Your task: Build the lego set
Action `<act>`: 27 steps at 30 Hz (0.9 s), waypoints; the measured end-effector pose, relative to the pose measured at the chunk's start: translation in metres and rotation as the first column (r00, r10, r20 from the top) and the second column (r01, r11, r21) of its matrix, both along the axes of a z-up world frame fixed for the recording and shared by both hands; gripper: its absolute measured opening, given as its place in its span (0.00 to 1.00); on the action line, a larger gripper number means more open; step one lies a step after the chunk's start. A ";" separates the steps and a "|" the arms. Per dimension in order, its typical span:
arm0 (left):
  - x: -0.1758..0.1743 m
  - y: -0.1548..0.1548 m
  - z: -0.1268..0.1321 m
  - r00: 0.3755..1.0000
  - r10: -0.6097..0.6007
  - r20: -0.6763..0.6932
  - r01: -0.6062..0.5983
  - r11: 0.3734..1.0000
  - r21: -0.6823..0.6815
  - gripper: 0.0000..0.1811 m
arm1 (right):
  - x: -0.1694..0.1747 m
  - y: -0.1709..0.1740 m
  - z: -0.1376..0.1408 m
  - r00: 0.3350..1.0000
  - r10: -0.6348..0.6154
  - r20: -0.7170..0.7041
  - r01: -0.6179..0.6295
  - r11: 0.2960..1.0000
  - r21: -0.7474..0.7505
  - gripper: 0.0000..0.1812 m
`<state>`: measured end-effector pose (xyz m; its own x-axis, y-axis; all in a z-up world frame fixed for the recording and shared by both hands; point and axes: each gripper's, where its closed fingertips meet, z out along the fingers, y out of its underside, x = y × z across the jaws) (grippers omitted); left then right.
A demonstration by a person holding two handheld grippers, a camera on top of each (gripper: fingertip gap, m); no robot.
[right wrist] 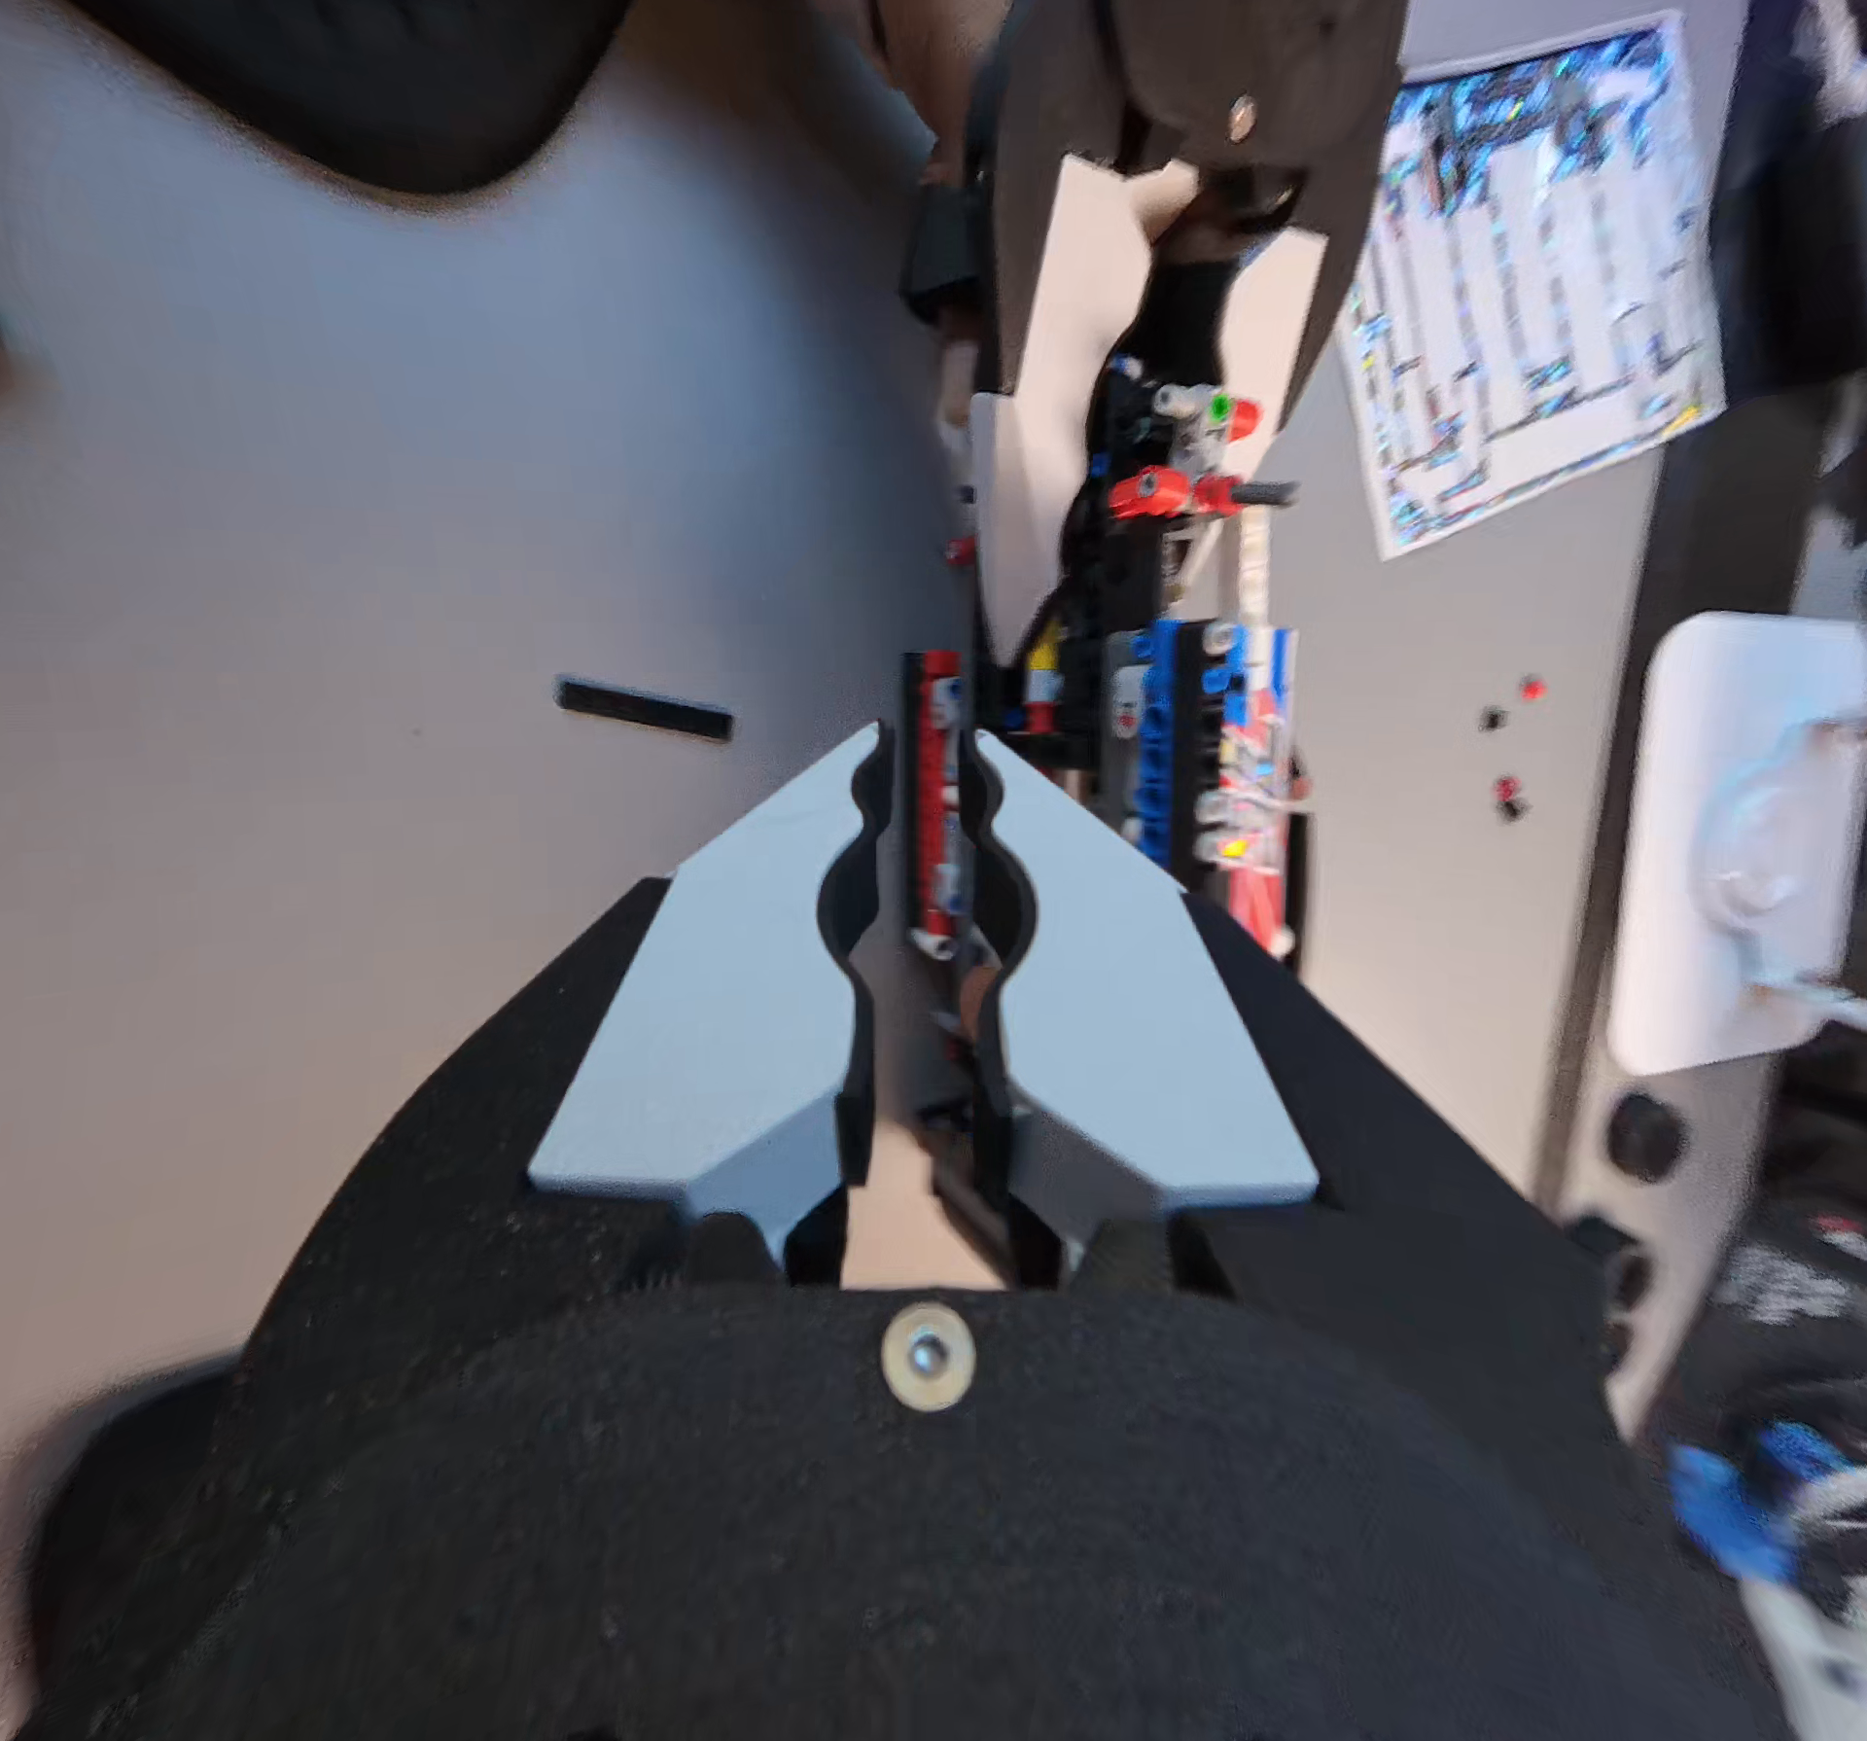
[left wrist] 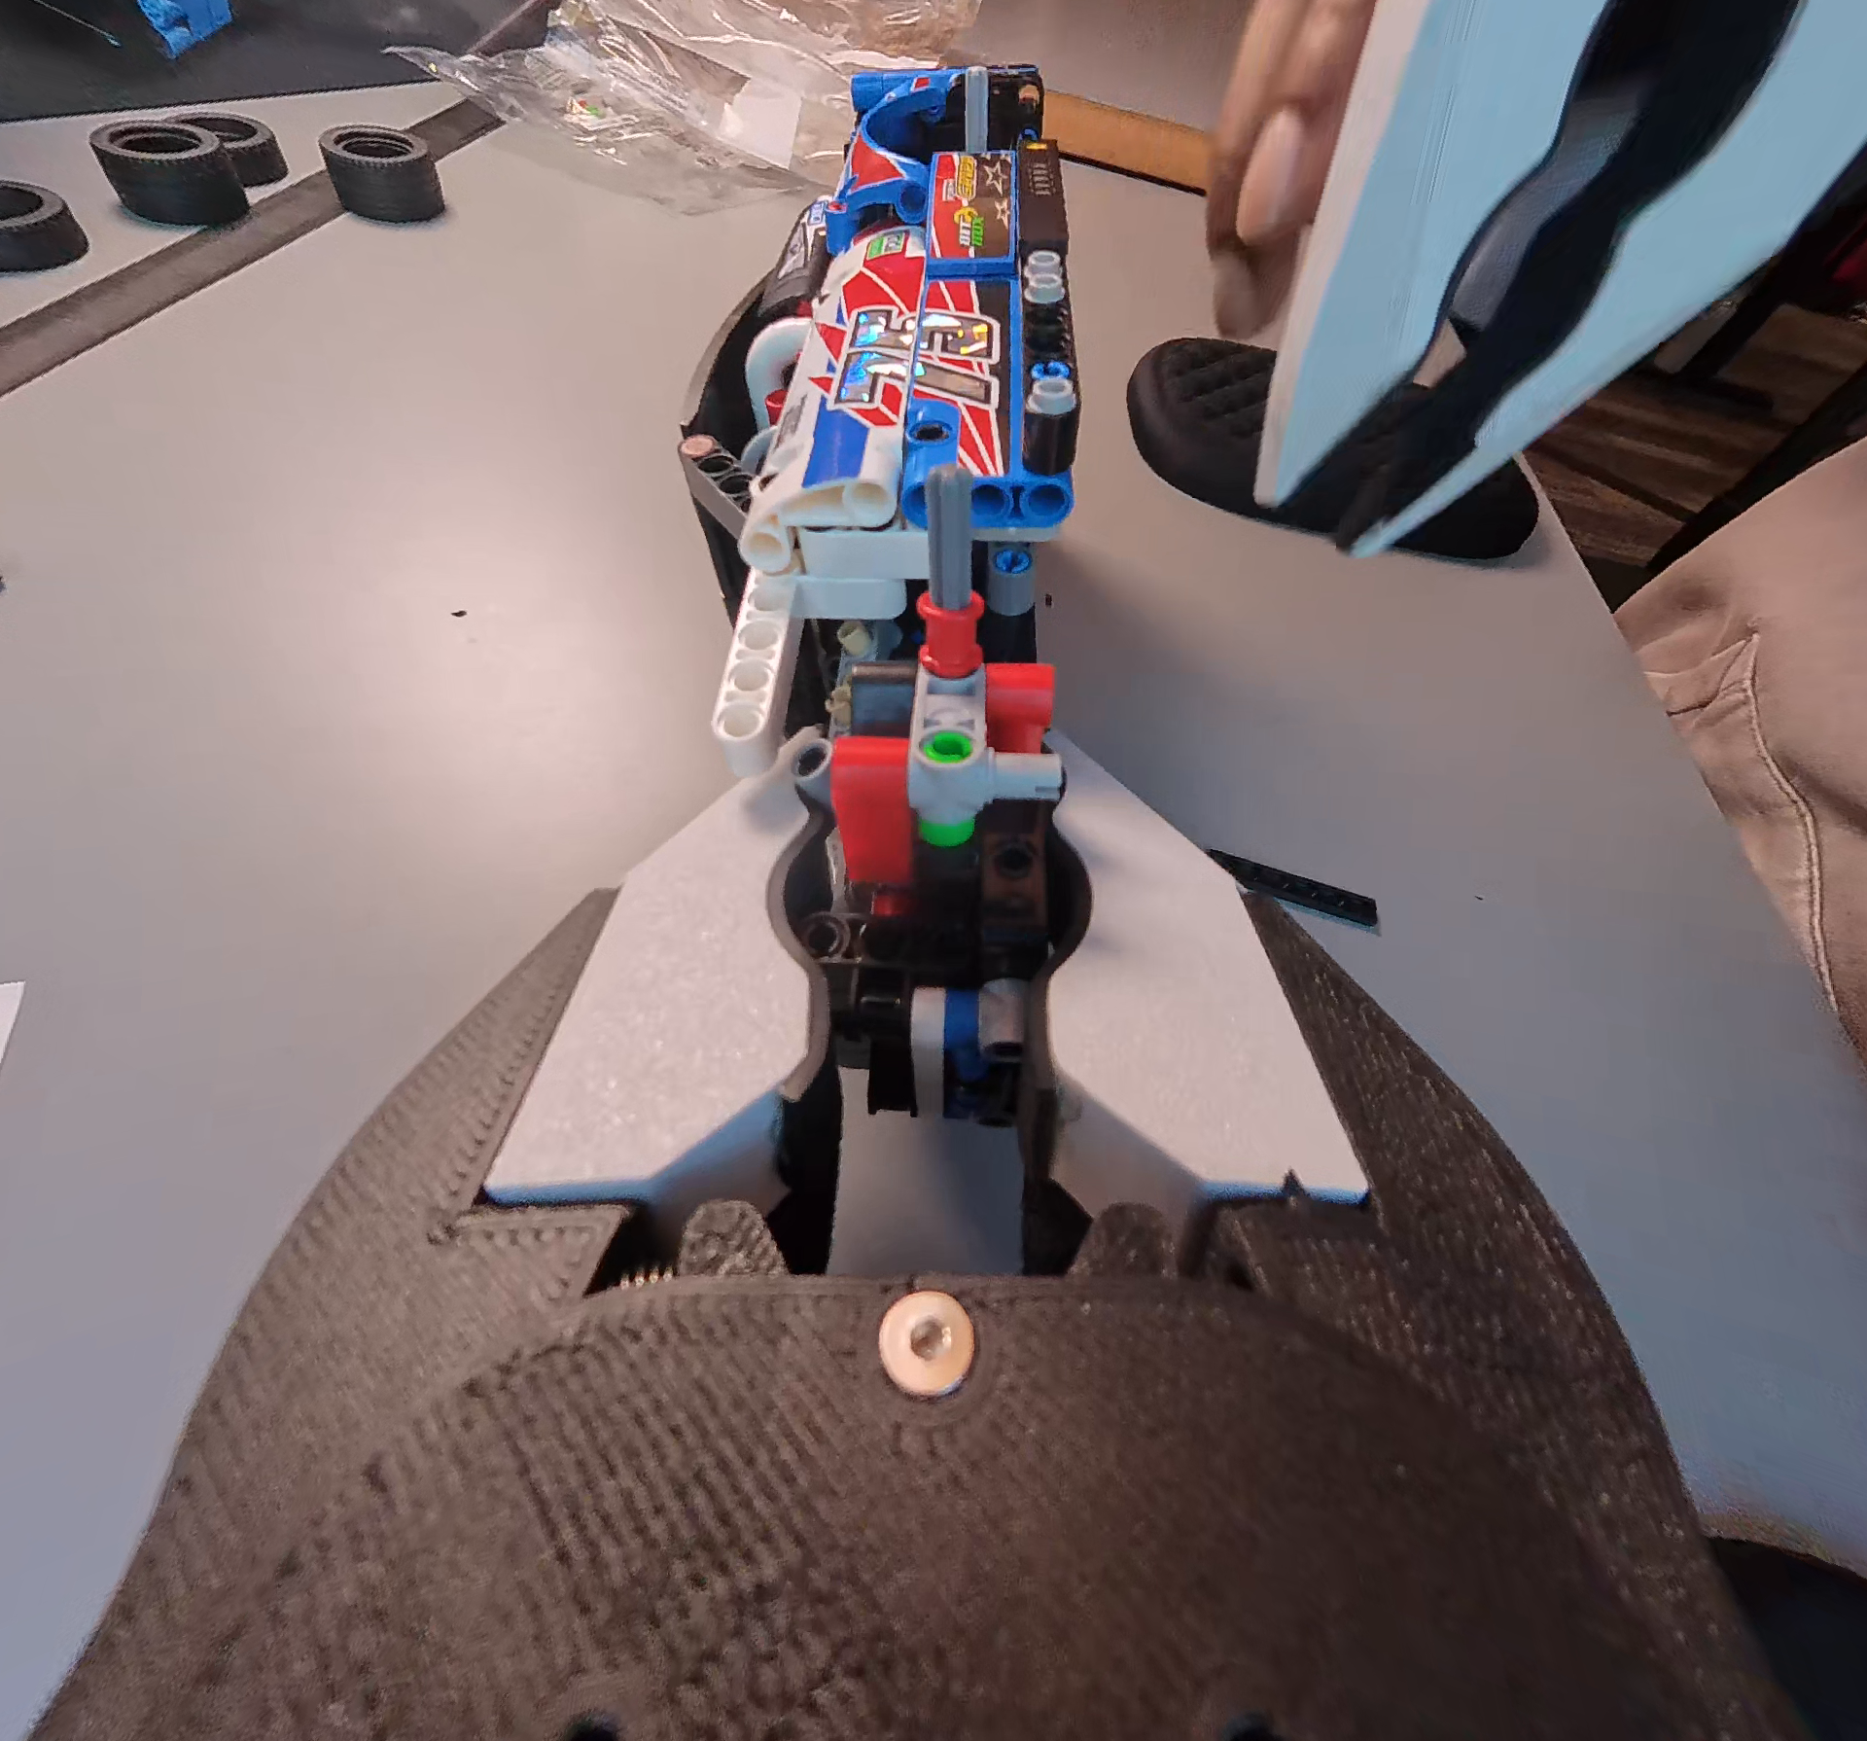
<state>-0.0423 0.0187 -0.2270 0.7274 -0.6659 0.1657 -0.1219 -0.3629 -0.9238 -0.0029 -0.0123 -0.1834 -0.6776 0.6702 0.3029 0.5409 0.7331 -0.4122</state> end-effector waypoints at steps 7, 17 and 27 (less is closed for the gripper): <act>-0.002 0.001 -0.001 1.000 0.015 0.017 -0.015 1.000 -0.012 0.19 | 0.042 -0.035 -0.084 0.892 -0.382 0.241 0.442 0.849 -0.289 0.17; -0.001 0.000 -0.001 1.000 0.013 -0.007 -0.013 1.000 0.008 0.19 | 0.047 -0.044 -0.102 0.808 -0.569 0.155 0.587 0.751 -0.302 0.21; 0.000 -0.001 0.000 1.000 0.011 -0.016 -0.011 1.000 0.017 0.19 | 0.048 -0.026 -0.102 0.855 -0.505 0.118 0.518 0.825 -0.224 0.03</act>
<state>-0.0425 0.0176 -0.2273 0.7371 -0.6604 0.1429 -0.1328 -0.3490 -0.9276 0.0451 -0.0387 -0.2854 -0.2275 0.9717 0.0628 0.8357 0.2280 -0.4997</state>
